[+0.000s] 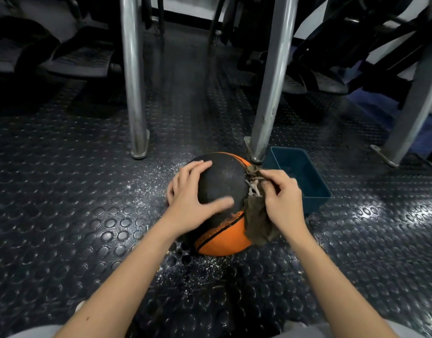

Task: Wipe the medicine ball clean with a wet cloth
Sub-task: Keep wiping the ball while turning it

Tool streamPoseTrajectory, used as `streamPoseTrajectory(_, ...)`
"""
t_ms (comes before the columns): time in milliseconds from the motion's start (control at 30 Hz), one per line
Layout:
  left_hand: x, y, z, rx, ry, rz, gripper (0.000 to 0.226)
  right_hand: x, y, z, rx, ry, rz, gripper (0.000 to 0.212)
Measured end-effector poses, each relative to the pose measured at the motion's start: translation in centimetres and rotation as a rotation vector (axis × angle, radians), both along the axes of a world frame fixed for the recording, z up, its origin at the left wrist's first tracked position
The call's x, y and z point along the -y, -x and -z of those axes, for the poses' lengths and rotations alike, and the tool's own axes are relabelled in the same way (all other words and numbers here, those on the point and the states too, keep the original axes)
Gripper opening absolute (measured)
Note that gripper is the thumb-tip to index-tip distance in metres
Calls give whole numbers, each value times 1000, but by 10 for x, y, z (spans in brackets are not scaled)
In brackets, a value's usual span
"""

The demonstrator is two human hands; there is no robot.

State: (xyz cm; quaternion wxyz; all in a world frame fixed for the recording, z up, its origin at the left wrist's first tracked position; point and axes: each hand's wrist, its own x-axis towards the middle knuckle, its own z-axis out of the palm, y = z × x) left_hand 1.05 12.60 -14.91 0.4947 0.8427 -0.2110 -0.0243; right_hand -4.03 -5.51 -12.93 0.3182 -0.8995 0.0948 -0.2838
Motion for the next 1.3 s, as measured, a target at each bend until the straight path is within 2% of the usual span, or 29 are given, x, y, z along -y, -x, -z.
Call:
streamPoseTrajectory(67,4,-2,-6,2,-22,-76,94,-2,5,-3,-40,2,-30,24)
streamPoseTrajectory(167,-3,-9,-6,-20,-160,-3,100,-7,13,-13,-93,100,-173,24)
streamPoseTrajectory(267,-20,-14,-6,-89,-95,86,97,-14,15,-20,-63,274,-303,24)
streamPoseTrajectory(400,-22,-1,-6,-55,-93,136,91,-17,-6,-25,-38,345,-294,27)
streamPoseTrajectory(567,-7,13,-3,19,-145,135,104,-9,-25,-30,-149,284,-188,28)
streamPoseTrajectory(667,-4,12,-1,45,-146,120,108,-22,10,-22,-71,249,-198,30)
streamPoseTrajectory(767,-7,11,1,41,-127,126,108,-35,35,-13,-7,345,-303,28)
streamPoseTrajectory(967,-7,12,0,26,-127,137,107,-4,-29,-29,-202,313,-133,29)
streamPoseTrajectory(1167,-15,-4,3,-46,-42,27,109,-37,35,-1,52,280,-195,25)
streamPoseTrajectory(1300,-25,-18,5,-186,96,-14,106,-18,40,26,-16,122,-39,23)
